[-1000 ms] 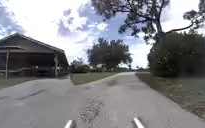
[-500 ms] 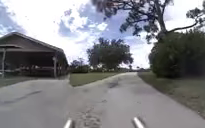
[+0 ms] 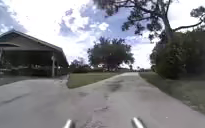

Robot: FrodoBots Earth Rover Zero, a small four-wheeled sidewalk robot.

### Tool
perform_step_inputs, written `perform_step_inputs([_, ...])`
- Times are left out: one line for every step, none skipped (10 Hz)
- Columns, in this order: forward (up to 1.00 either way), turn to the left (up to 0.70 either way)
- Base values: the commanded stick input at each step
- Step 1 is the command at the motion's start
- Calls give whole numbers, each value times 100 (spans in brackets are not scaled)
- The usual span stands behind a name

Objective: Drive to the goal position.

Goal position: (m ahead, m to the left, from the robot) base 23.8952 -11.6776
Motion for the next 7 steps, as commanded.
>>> perform_step_inputs([70, -35])
perform_step_inputs([70, -26])
perform_step_inputs([70, 0])
perform_step_inputs([70, 0])
perform_step_inputs([70, 0])
perform_step_inputs([70, 0])
perform_step_inputs([70, 0])
